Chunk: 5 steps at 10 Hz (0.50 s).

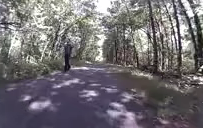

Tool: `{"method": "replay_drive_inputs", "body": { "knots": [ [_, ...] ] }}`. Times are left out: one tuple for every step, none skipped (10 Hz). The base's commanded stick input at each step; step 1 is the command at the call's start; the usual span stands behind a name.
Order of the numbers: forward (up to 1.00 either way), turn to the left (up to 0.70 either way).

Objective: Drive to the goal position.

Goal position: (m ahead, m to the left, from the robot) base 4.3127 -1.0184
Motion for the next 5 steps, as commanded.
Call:
{"method": "replay_drive_inputs", "body": {
  "knots": [
    [0.45, 0.00],
    [0.45, 0.00],
    [0.45, 0.00],
    [0.45, 0.00],
    [0.45, 0.00]
  ]
}}
